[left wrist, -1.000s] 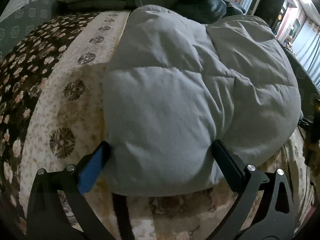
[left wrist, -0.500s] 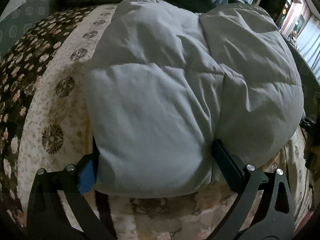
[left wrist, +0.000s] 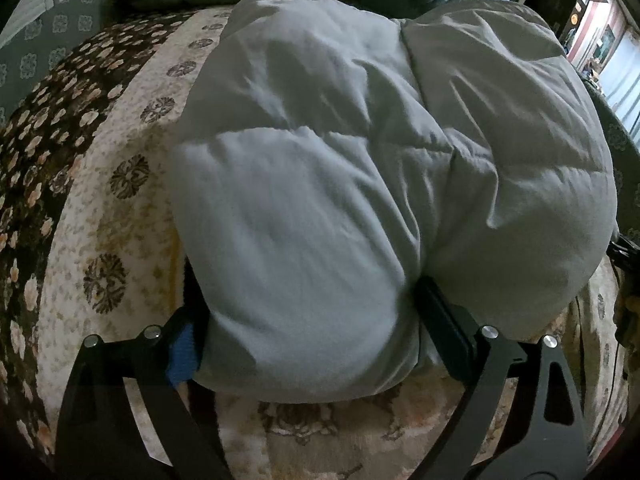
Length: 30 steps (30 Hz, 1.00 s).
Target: Fold large clothes
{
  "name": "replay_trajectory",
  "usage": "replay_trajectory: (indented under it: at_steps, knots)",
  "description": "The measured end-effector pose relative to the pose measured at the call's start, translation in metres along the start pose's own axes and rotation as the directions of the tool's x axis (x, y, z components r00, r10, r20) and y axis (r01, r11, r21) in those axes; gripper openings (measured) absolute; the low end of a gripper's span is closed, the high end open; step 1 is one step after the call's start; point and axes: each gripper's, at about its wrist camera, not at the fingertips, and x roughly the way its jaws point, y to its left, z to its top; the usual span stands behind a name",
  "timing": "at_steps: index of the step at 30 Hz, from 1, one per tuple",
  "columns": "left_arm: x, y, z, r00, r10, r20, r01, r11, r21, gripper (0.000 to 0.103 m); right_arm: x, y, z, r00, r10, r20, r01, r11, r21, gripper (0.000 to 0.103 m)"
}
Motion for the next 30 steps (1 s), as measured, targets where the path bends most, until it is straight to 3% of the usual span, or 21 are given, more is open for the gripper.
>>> replay_trajectory:
  at_steps: [5,10,15,18,19,20,24,26,30]
  knots:
    - [0.002,-0.003,-0.005,1.000,0.003,0.001,-0.003,1.000,0.005,0.094,-0.003,-0.001,-0.005,1.000,0.005,0.012,-0.005,1.000,0.007,0.076]
    - [0.000,0.004,-0.002,1.000,0.007,-0.005,-0.007,1.000,0.006,0.094,-0.003,-0.021,0.005,0.997,0.074,0.013,-0.075,0.991,0.115,0.076]
    - [0.003,0.001,-0.001,1.000,0.016,0.004,-0.016,1.000,-0.005,0.093,-0.004,-0.011,0.004,1.000,0.025,0.017,-0.026,0.998,0.056,0.069]
    - [-0.008,-0.005,-0.001,0.999,0.034,0.012,-0.034,0.999,-0.020,0.079,-0.008,-0.005,0.002,0.999,0.003,0.034,-0.004,0.999,0.036,0.055]
    - [-0.014,-0.007,0.001,0.999,0.040,0.016,-0.039,0.999,-0.027,0.068,-0.011,-0.002,0.002,0.999,-0.007,0.037,0.006,1.000,0.029,0.049]
    - [-0.018,-0.009,0.003,0.999,0.047,0.019,-0.046,0.999,-0.027,0.060,-0.012,-0.001,0.003,0.999,-0.010,0.038,0.009,1.000,0.029,0.046]
    - [-0.021,-0.017,0.010,0.998,0.062,0.012,-0.061,0.997,-0.045,0.045,-0.006,-0.005,0.005,0.999,0.027,0.035,-0.030,0.998,0.060,0.039]
    - [-0.026,-0.020,0.015,0.999,0.051,0.007,-0.051,0.996,-0.073,0.031,-0.009,-0.009,0.007,0.998,0.048,0.037,-0.050,0.996,0.080,0.030]
    - [-0.053,-0.026,0.018,1.000,-0.011,0.013,0.013,0.991,-0.133,0.017,-0.033,-0.017,0.013,0.994,0.091,0.067,-0.099,0.987,0.124,0.019]
